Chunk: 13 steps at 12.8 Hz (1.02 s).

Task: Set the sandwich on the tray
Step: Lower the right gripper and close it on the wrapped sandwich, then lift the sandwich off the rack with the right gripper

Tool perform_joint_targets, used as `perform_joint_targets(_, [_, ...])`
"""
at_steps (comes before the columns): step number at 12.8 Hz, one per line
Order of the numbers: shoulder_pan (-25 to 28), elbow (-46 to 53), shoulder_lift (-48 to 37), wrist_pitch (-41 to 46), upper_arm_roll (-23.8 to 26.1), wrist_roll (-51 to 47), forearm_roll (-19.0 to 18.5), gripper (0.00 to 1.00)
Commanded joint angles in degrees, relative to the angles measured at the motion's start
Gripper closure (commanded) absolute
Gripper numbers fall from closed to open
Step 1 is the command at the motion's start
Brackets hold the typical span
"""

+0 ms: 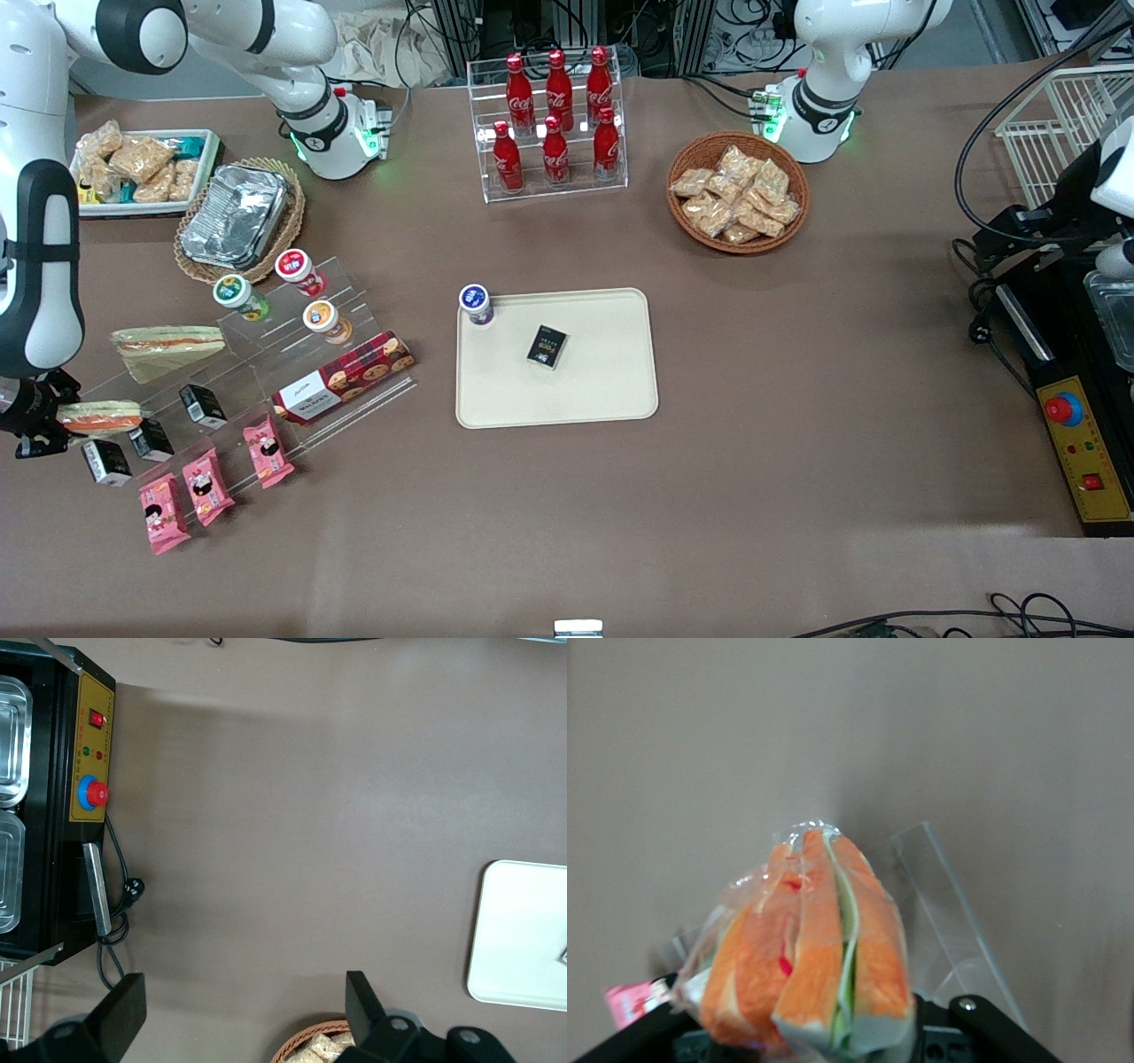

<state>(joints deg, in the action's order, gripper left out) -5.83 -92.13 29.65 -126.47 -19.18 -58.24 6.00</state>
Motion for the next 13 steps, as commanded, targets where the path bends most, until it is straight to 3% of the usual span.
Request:
perform_joint_targets(1, [-1.81,0.46,-3.45,-0.18,0.02,6.71,5.93,0.97])
perform_joint_targets(6, [0.72,4.07,-6.26,1.48,0.28,8.06,7.1,1.0])
perform_joint_targets(13, [8.27,7.14,-11.54,16.5,0.37,11.28,5.88,1.0])
